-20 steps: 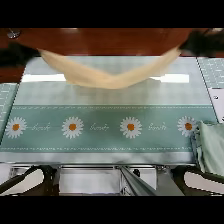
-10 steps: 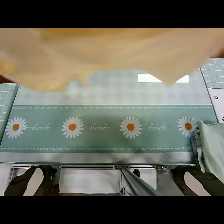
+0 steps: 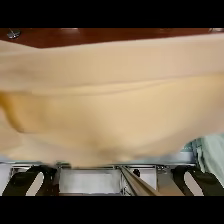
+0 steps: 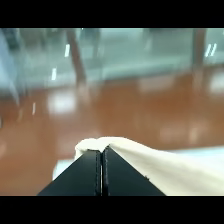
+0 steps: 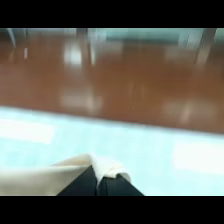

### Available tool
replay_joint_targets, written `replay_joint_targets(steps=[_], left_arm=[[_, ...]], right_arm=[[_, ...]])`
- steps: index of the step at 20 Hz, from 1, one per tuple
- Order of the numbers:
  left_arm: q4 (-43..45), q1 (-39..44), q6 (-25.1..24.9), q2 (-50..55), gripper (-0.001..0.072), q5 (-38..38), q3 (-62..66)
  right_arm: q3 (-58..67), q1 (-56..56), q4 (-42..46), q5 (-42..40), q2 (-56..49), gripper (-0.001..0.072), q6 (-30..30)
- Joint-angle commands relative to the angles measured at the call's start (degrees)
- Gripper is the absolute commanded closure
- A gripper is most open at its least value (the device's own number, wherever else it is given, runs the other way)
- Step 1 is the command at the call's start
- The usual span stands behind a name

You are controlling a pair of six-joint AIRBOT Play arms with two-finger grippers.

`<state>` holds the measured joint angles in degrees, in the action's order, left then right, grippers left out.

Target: Fold the shirts.

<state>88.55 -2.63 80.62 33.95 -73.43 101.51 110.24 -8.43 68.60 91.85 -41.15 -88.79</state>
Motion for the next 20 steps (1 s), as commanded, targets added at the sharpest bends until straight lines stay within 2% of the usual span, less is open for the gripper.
replay_joint_targets(steps=[1,3,5,8,10,14,17,20], left_arm=[[5.4,3.3,2.9,1.3,0.0692,-1.4,-10.3],[5.3,3.3,3.8,4.6,0.0692,1.4,-17.4],[5.2,3.4,7.5,9.7,0.0692,6.0,-23.1],[2.2,3.4,8.9,20.2,0.0692,11.8,-25.8],[1.9,3.3,10.0,27.7,0.0692,17.2,-25.5],[1.8,3.3,15.9,42.5,0.0691,23.6,-21.1],[1.4,3.3,20.9,51.6,0.0691,24.8,-15.7],[-2.4,3.3,21.1,57.8,0.0691,24.9,-11.6]], right_arm=[[-12.7,0.0,-5.0,1.3,0.8,0.0675,-0.5],[-20.4,0.0,-7.2,-2.3,-0.8,0.0674,0.8],[-26.8,0.0,-7.2,-6.8,-4.3,0.0674,2.4],[-30.9,0.1,-7.2,-13.3,-13.7,0.0674,5.0],[-30.8,0.1,-7.3,-18.9,-21.9,0.0674,5.5],[-27.5,0.1,-11.9,-27.4,-38.4,0.0675,7.2],[-21.4,0.1,-16.1,-32.0,-49.4,0.0675,7.6],[-15.3,0.1,-19.7,-32.2,-58.3,0.0674,7.4]])
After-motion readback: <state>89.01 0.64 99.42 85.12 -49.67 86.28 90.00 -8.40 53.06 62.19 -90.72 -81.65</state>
